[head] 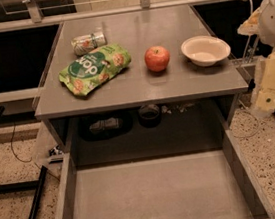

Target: Place apple into top drawer

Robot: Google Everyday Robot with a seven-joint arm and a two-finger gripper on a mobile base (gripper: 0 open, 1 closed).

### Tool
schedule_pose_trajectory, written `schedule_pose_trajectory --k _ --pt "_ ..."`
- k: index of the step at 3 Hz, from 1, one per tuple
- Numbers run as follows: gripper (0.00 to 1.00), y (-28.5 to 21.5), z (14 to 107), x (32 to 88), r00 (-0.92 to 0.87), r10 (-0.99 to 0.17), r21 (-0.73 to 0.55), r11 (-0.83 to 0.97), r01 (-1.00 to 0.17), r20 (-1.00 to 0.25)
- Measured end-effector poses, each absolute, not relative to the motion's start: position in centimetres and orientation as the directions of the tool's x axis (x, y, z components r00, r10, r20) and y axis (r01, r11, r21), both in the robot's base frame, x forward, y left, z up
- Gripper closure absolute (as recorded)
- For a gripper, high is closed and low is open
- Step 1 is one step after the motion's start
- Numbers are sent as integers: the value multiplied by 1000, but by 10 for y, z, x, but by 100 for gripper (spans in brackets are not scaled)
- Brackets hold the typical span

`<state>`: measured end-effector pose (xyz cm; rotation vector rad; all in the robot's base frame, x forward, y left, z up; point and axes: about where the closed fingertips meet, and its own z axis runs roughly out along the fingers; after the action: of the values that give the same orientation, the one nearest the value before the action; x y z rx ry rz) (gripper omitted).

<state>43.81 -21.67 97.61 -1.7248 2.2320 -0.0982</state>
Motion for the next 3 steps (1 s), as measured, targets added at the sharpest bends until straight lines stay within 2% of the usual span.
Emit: schedule_pose_trajectory --k 1,3 --pt "0 -216 978 438 -221 -953 -252 270 -929 -207" --pt "0 -205 973 476 -117 -966 -376 200 -905 -232"
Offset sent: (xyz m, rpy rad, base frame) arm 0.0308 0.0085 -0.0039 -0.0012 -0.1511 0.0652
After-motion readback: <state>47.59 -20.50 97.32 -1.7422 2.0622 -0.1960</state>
